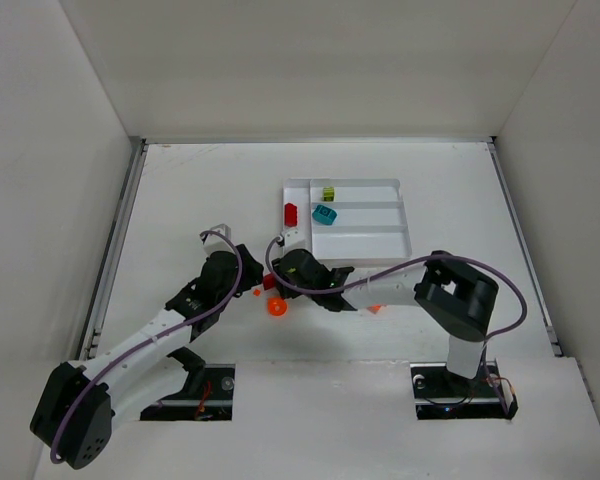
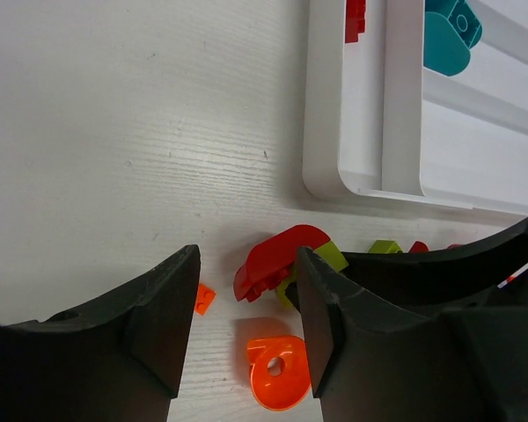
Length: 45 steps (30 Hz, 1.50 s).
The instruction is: Sort the legos into containers by color
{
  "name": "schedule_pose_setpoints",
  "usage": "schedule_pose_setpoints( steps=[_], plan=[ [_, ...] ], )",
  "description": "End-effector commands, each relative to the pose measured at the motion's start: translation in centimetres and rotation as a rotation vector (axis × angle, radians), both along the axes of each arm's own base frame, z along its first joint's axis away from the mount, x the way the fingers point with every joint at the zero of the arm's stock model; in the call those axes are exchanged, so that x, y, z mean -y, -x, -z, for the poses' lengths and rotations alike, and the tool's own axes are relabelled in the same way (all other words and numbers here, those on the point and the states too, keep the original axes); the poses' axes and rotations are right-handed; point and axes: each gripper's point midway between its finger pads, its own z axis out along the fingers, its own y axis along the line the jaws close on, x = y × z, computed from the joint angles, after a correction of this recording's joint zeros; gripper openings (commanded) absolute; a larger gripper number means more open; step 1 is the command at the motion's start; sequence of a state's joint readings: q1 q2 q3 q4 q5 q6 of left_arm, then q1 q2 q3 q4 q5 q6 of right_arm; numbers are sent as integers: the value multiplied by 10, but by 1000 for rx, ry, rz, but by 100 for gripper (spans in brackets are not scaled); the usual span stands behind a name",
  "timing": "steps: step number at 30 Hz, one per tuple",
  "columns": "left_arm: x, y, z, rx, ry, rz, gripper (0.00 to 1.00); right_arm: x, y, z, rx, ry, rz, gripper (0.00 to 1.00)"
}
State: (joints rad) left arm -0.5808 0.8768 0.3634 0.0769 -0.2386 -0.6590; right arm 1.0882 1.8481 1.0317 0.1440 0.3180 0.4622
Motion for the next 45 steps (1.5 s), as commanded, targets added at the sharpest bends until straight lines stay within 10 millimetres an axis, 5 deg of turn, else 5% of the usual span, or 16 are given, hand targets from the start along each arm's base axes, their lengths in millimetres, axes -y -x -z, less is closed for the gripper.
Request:
schedule_pose_setpoints(
  steps=[1,7,15,29,37,45],
  plan=[
    [5,-3,-13,30,24,9,45,-8,-1,-22,16,-60,2,26],
    [18,-11,-49,119,74,54,49,1,-6,-63,36,-160,-23,24],
    [46,-12,-79,225,153,145,53,5,-2,-76,-13,-256,-54,24],
    [48,-17,-48,-35,371,-83,60,24,-27,-97,113,-293,81,25],
    [58,-16,-49,-124,612,-131,57,23,-32,-112,186,-354,142,25],
    [57,-19,-48,-111,671,-160,53,17,-28,-118,187,-394,146,25]
  ],
)
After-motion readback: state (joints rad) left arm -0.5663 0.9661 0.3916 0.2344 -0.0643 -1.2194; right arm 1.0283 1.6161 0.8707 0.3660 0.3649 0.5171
